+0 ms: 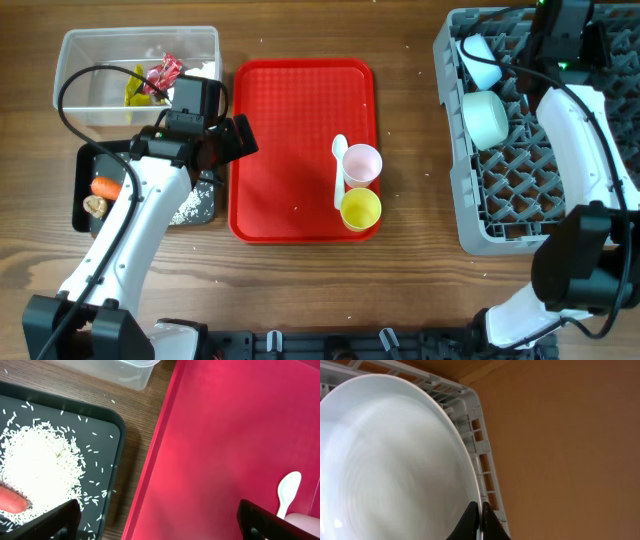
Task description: Sort waste into correct bins and load items into the dishwasher rack
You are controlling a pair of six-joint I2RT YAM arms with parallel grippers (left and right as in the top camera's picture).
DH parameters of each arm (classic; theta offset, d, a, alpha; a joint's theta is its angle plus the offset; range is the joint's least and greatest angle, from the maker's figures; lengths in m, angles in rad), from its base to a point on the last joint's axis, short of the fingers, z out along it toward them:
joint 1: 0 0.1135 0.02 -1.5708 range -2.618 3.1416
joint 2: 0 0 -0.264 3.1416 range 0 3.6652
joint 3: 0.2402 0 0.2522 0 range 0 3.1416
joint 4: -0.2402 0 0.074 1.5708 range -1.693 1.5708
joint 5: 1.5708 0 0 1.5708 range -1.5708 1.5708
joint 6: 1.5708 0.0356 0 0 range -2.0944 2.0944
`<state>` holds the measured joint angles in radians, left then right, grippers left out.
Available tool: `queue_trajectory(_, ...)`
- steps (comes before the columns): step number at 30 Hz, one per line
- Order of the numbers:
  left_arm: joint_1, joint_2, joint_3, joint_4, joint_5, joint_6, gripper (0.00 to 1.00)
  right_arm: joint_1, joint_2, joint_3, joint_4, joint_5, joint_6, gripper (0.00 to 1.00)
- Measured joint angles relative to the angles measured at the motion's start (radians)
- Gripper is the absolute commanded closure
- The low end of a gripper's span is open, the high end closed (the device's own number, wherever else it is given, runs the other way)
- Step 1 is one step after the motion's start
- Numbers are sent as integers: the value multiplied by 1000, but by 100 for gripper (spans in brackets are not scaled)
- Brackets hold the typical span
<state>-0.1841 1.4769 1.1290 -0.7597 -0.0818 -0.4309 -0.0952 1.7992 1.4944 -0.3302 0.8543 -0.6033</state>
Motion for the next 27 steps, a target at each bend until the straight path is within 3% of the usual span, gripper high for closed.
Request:
queue_trajectory(2, 0, 0, 0, 0, 0, 0, 0, 0, 14, 0, 1, -10, -5, 18)
queue_trajectory(3, 0, 0, 0, 0, 0, 0, 0, 0, 18, 0, -1, -19, -2, 0)
queue_trajectory(6, 0, 0, 0, 0, 0, 0, 0, 0, 21, 0, 1, -46, 34, 0)
queue_trajectory(14, 0, 0, 0, -1, 0, 0, 0, 29, -39, 0, -24, -91, 359, 0)
queue_trajectory(17, 0, 0, 0, -2, 0, 0, 0, 136, -218, 0, -185, -285, 415, 0)
queue_trajectory(20, 0, 0, 0, -1, 0, 0, 0, 268, -407, 22, -327, -651, 456, 0)
queue_trajectory(23, 0, 0, 0, -1, 0, 0, 0, 280, -431, 29, -447, -895, 544, 0)
queue_trajectory(27, 0, 0, 0, -1, 0, 0, 0, 280, -384, -20, -576, -1014, 600, 0)
